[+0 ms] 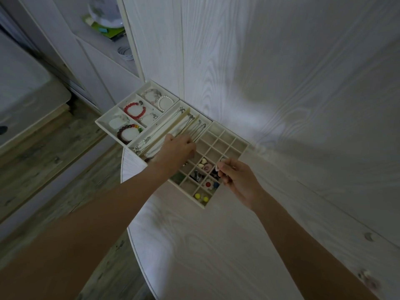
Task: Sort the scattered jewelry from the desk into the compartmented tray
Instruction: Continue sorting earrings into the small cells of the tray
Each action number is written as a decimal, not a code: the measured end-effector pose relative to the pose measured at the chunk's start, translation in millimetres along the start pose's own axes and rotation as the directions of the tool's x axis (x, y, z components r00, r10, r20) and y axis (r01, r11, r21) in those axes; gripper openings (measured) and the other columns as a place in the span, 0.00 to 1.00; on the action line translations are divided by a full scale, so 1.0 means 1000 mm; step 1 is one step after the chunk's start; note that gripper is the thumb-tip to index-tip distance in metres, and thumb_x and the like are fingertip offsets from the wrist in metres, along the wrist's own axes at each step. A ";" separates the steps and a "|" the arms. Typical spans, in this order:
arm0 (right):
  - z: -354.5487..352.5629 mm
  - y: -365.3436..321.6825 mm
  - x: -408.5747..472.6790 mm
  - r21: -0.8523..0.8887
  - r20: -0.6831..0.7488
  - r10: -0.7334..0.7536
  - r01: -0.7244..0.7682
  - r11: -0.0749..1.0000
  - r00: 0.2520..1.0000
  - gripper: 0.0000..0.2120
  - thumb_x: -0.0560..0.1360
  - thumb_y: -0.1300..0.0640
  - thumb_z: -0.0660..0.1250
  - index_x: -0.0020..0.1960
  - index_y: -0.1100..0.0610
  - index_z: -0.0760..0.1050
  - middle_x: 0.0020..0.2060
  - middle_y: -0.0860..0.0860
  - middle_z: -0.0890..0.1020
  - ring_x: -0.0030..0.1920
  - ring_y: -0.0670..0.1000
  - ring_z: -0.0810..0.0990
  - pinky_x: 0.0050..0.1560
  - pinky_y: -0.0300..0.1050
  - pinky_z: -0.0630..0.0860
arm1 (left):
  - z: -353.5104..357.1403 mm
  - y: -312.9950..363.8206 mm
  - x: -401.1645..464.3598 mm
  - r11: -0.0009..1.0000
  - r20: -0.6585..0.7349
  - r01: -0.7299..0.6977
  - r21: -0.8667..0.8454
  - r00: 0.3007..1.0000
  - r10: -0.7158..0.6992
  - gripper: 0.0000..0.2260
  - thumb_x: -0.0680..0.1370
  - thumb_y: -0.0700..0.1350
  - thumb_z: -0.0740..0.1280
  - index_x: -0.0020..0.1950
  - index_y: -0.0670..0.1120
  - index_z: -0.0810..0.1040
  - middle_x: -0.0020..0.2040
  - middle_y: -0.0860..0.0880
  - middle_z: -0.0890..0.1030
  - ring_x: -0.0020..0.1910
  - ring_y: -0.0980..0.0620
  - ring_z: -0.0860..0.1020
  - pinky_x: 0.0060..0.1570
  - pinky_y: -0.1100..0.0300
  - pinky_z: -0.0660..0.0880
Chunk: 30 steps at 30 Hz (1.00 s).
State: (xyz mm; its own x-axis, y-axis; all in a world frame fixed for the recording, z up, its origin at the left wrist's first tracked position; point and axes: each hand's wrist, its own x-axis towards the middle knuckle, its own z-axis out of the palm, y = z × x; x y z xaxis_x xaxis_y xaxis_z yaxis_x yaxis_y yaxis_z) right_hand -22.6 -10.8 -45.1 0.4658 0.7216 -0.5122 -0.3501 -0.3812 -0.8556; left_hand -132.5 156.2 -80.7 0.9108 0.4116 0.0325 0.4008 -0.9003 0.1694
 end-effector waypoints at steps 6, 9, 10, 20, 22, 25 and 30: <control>0.002 -0.002 0.007 0.100 0.000 0.032 -0.032 0.994 0.999 0.09 0.78 0.64 0.62 0.39 0.61 0.74 0.30 0.52 0.75 0.30 0.46 0.68 0.35 0.38 0.67 | -0.001 -0.001 -0.016 0.988 -0.236 0.131 -0.084 0.960 -0.148 0.08 0.66 0.34 0.75 0.43 0.43 0.82 0.43 0.43 0.78 0.41 0.44 0.78 0.42 0.50 0.71; 0.007 -0.004 0.014 0.172 0.006 0.054 -0.054 0.984 0.999 0.09 0.78 0.64 0.62 0.40 0.61 0.75 0.31 0.53 0.75 0.31 0.47 0.69 0.32 0.36 0.68 | 0.006 -0.001 -0.027 0.995 -0.200 0.093 0.038 0.976 -0.083 0.15 0.59 0.34 0.78 0.42 0.46 0.83 0.40 0.45 0.77 0.38 0.47 0.77 0.37 0.51 0.74; 0.009 -0.006 0.017 0.184 0.007 0.057 -0.057 0.981 0.998 0.08 0.78 0.64 0.62 0.41 0.61 0.75 0.31 0.53 0.75 0.31 0.47 0.69 0.31 0.35 0.69 | 0.007 -0.001 -0.029 0.993 -0.175 0.102 0.053 0.980 -0.091 0.15 0.59 0.36 0.79 0.43 0.47 0.84 0.41 0.46 0.76 0.39 0.47 0.77 0.38 0.51 0.74; 0.018 -0.011 0.028 0.203 0.046 0.048 -0.056 0.977 0.998 0.09 0.79 0.62 0.61 0.41 0.59 0.74 0.31 0.50 0.76 0.29 0.44 0.71 0.32 0.35 0.70 | -0.007 0.012 -0.004 0.967 0.029 0.208 0.145 0.976 -0.214 0.11 0.76 0.49 0.66 0.57 0.53 0.80 0.65 0.49 0.66 0.65 0.49 0.63 0.63 0.52 0.59; 0.017 -0.010 0.028 0.200 0.044 0.049 -0.057 0.978 0.998 0.08 0.79 0.62 0.61 0.41 0.59 0.74 0.31 0.50 0.76 0.29 0.44 0.71 0.32 0.35 0.70 | -0.008 0.012 0.000 0.966 0.050 0.196 0.167 0.977 -0.206 0.10 0.76 0.51 0.66 0.56 0.54 0.81 0.64 0.50 0.65 0.64 0.50 0.62 0.62 0.53 0.59; 0.015 -0.008 0.029 0.212 0.043 0.042 -0.050 0.976 0.998 0.08 0.78 0.63 0.62 0.41 0.59 0.74 0.31 0.50 0.76 0.28 0.43 0.71 0.29 0.33 0.70 | -0.007 0.013 0.003 0.967 0.063 0.156 0.200 0.983 -0.171 0.08 0.74 0.51 0.68 0.53 0.55 0.82 0.64 0.52 0.65 0.64 0.51 0.61 0.61 0.53 0.59; 0.010 -0.005 0.027 0.181 0.032 0.027 -0.032 0.983 0.999 0.06 0.78 0.63 0.61 0.43 0.61 0.74 0.31 0.51 0.75 0.29 0.44 0.70 0.30 0.34 0.69 | -0.007 0.010 0.009 0.964 0.084 0.066 0.258 0.992 -0.091 0.08 0.75 0.49 0.67 0.52 0.53 0.82 0.64 0.51 0.67 0.65 0.51 0.63 0.58 0.54 0.61</control>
State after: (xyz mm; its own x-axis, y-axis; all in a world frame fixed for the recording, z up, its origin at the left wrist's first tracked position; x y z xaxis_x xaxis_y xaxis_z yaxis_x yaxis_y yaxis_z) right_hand -16.7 16.4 -54.1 0.4304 0.7291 -0.5321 -0.5063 -0.2930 -0.8111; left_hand -121.2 151.5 -71.6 0.8757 0.4784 -0.0655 0.4724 -0.8769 -0.0886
